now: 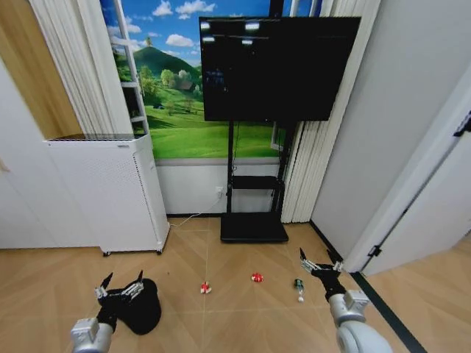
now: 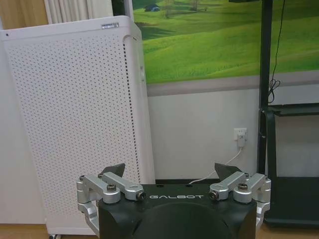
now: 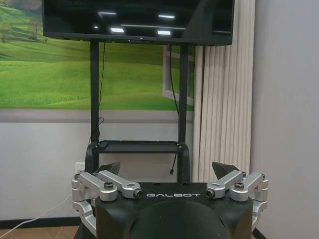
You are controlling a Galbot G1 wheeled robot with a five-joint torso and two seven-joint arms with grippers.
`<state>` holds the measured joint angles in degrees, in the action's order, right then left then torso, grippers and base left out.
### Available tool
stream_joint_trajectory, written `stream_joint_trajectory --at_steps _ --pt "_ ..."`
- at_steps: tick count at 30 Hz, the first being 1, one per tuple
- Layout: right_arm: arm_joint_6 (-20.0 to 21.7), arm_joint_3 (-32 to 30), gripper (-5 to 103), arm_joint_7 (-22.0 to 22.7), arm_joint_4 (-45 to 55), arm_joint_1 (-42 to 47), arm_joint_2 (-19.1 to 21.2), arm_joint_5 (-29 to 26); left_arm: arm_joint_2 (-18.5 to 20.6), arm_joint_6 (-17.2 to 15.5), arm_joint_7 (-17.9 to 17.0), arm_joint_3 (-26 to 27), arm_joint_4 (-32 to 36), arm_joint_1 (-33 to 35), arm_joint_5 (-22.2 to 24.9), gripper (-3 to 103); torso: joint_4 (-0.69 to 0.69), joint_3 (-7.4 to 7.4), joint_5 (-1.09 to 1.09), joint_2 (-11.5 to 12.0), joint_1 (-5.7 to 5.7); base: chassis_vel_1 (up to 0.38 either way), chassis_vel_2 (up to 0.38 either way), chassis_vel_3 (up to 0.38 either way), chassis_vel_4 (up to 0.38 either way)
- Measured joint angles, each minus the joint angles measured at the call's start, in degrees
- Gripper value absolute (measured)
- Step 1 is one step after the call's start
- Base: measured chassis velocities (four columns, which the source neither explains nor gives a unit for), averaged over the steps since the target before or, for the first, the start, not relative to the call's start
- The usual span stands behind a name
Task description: Pick up the trash bin and place the garbage on the floor into it.
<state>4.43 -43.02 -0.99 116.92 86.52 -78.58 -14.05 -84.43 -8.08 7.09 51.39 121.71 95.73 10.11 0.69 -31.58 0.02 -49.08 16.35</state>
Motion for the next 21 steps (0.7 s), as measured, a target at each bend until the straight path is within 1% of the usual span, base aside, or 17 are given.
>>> stream_joint_trajectory --at_steps 1,3,4,5,6,7,8,9,11,13,14,15,17,20,21 --pt "0.0 0.0 100 0.0 -0.1 0.0 0.0 0.0 -0.1 0.0 0.0 0.0 0.0 0.0 0.0 98 0.02 0.01 -0.03 0.0 -0.02 -0.327 0.362 0.367 -0.351" --pt "0.0 0.0 100 0.0 -0.1 0.0 0.0 0.0 -0.2 0.0 0.0 0.0 -0.1 0.1 -0.1 98 0.01 0.01 -0.02 0.0 -0.02 -0.372 0.362 0.367 -0.357" --pt "0.0 0.0 100 0.0 -0.3 0.0 -0.1 0.0 -0.3 0.0 0.0 -0.1 -0.1 0.1 -0.2 98 0.02 0.00 -0.04 0.0 -0.01 -0.372 0.362 0.352 -0.357" --pt "-0.1 0.0 100 0.0 -0.4 0.0 -0.2 0.0 -0.4 0.0 0.0 -0.1 -0.1 0.3 -0.3 98 0.00 0.01 0.02 0.0 -0.01 -0.338 0.362 0.332 -0.361" --pt "-0.3 0.0 100 0.0 -0.5 0.1 -0.2 0.1 -0.5 0.0 0.0 -0.2 -0.1 0.3 -0.4 98 0.03 0.01 -0.06 0.0 -0.02 -0.346 0.367 0.332 -0.357" --pt "-0.3 0.0 100 0.0 -0.5 0.1 -0.2 0.1 -0.5 0.0 0.0 -0.2 -0.1 0.3 -0.4 98 0.03 0.01 -0.06 0.0 -0.02 -0.346 0.367 0.332 -0.357" --pt "-0.8 0.0 100 0.0 -0.6 0.1 -0.2 0.1 -0.5 0.0 0.0 -0.2 -0.1 0.3 -0.4 98 0.00 0.01 -0.03 0.0 -0.01 -0.346 0.326 0.352 -0.357" --pt "-0.8 0.0 100 0.0 -0.6 0.1 -0.2 0.1 -0.5 0.0 0.0 -0.2 -0.1 0.3 -0.4 98 0.00 0.01 -0.03 0.0 -0.01 -0.346 0.326 0.352 -0.357" --pt "-3.0 0.0 100 0.0 -1.2 0.0 -0.2 0.2 -0.5 0.0 0.0 -0.1 -0.1 0.5 -0.4 98 0.01 0.01 -0.02 0.0 0.00 -0.333 0.351 0.329 -0.334" --pt "-3.2 0.0 100 0.1 -1.3 0.0 -0.2 0.2 -0.5 0.0 0.0 0.0 -0.1 0.6 -0.4 98 0.01 0.00 -0.05 0.0 0.02 -0.309 0.328 0.326 -0.297" --pt "-3.3 0.0 100 0.1 -1.3 -0.1 -0.1 0.3 -0.5 0.1 0.0 0.2 -0.1 0.6 -0.4 98 0.01 -0.01 0.00 0.0 0.04 -0.301 0.232 0.263 -0.270" --pt "-3.3 0.0 100 0.1 -1.3 -0.1 -0.1 0.3 -0.5 0.1 0.0 0.2 -0.1 0.6 -0.4 98 0.01 -0.01 0.00 0.0 0.04 -0.301 0.232 0.263 -0.270" --pt "-3.4 -0.2 100 0.2 -1.3 0.0 -0.1 0.5 -0.2 0.1 -0.1 1.2 -0.1 1.1 0.0 98 0.01 -0.01 -0.04 0.0 0.04 -0.189 0.176 0.096 -0.108" --pt "-3.5 -0.5 100 0.1 -1.4 0.3 -0.1 0.7 0.4 -0.2 -0.5 2.5 -0.5 2.2 -0.1 98 0.01 0.00 0.00 0.0 0.03 -0.066 0.091 0.042 -0.023" --pt "-3.8 -0.7 100 0.1 -1.5 0.5 -0.2 0.8 0.7 -0.2 -0.6 2.9 -0.7 2.7 0.0 98 0.01 0.01 -0.02 0.0 -0.01 0.000 0.000 0.000 0.000"
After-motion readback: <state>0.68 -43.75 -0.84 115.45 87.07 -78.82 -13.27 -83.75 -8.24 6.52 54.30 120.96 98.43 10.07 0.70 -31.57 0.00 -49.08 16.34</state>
